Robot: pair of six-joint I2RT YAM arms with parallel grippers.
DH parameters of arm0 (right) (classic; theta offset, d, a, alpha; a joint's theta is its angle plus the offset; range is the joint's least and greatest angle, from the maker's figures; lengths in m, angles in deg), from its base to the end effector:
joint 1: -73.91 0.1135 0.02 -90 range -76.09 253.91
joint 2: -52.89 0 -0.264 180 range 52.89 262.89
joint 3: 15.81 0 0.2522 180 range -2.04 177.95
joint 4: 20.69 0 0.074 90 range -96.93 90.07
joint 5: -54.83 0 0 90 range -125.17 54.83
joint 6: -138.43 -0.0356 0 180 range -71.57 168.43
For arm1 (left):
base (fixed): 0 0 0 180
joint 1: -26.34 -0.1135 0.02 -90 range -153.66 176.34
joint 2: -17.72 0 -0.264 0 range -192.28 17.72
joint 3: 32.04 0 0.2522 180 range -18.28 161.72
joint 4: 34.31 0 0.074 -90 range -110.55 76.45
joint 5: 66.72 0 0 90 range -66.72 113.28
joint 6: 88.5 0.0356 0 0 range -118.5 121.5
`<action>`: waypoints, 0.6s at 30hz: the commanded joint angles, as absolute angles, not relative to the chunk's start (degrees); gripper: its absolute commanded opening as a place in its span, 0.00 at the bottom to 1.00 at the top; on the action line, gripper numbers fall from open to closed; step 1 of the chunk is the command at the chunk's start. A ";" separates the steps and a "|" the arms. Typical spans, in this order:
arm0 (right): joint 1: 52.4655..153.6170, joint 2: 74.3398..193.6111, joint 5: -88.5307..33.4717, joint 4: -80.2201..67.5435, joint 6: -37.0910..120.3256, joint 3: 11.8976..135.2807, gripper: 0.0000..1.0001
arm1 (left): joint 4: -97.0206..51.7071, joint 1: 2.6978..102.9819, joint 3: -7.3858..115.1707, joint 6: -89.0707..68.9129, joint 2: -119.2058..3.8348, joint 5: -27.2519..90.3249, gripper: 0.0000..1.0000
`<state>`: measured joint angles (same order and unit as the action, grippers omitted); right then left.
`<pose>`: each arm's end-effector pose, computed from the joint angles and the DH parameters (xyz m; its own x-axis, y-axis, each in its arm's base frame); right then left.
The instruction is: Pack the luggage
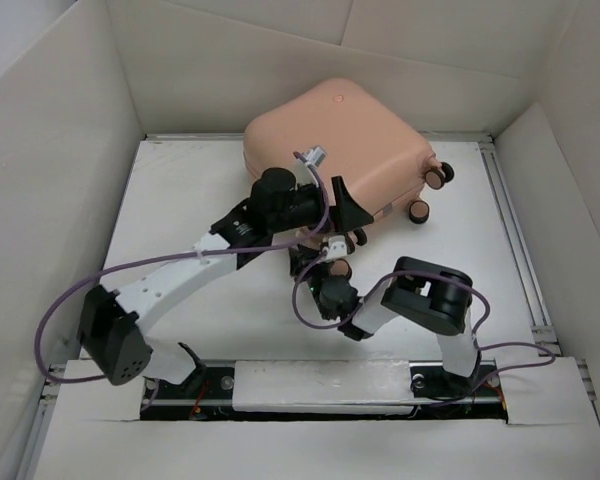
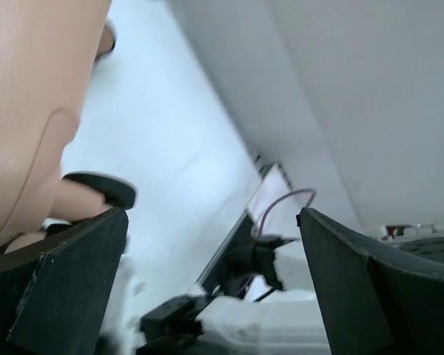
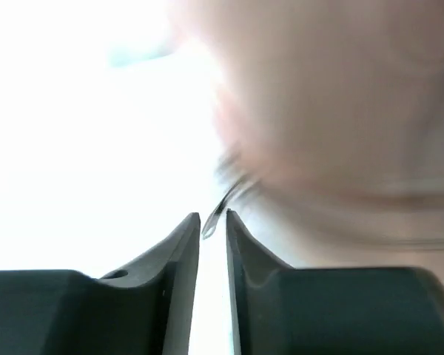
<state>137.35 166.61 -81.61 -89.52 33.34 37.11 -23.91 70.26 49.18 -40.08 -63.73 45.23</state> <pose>0.1781 0.2987 0.1488 -0.0166 0.3679 -0.9297 -0.3016 0.8847 0.3555 0.2343 -0.2441 0.3538 -0.7020 -0.1786 -0.6894 0.5910 0.3940 -0.7039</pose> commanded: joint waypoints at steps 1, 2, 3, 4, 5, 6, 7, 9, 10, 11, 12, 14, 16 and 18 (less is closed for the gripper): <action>140.80 165.85 -66.47 -108.00 32.52 36.55 0.42 | -31.38 70.55 53.18 -39.64 -55.94 42.54 1.00; 141.32 164.53 -66.46 -109.49 32.52 34.89 0.51 | -28.06 70.55 53.18 -37.72 -54.63 37.82 1.00; 142.02 162.95 -66.46 -110.63 32.52 31.13 0.58 | -26.54 70.55 52.66 -37.09 -51.48 35.25 1.00; 142.55 158.41 -66.98 -109.60 32.00 29.44 0.69 | -25.14 70.55 51.52 -36.39 -49.62 32.18 1.00; 143.08 155.67 -66.99 -107.76 32.00 27.94 0.72 | -22.60 70.55 50.81 -35.77 -47.69 26.15 1.00; 144.22 152.77 -67.60 -105.05 32.00 26.88 0.75 | -21.53 70.55 49.94 -35.24 -45.67 23.74 1.00; 144.75 149.69 -67.60 -101.45 32.00 26.18 0.80 | -20.39 70.55 49.14 -35.24 -41.65 21.28 1.00; 147.20 140.47 -67.60 -89.33 34.17 25.64 1.00 | -16.71 70.55 46.86 -35.24 -37.76 15.93 1.00; 147.91 137.21 -69.08 -85.11 34.19 25.64 1.00 | -15.29 70.55 46.24 -35.24 -33.91 14.67 1.00; 148.70 130.40 -69.62 -75.24 34.89 26.34 1.00 | -13.89 70.55 44.41 -35.24 -32.04 13.36 1.00; 149.32 126.76 -69.62 -69.13 34.90 27.04 1.00 | -12.83 70.55 43.17 -35.24 -30.02 11.86 1.00; 150.03 119.99 -71.11 -46.99 34.37 31.15 1.00 | -10.19 70.55 39.14 -35.93 -24.24 11.85 1.00; 150.90 110.76 -74.61 -34.41 31.75 33.63 1.00 | -8.70 70.55 35.88 -37.25 -20.27 11.85 1.00; 150.91 102.00 -77.87 -19.25 29.90 35.65 1.00 | -7.99 70.55 30.80 -38.31 -14.47 11.85 1.00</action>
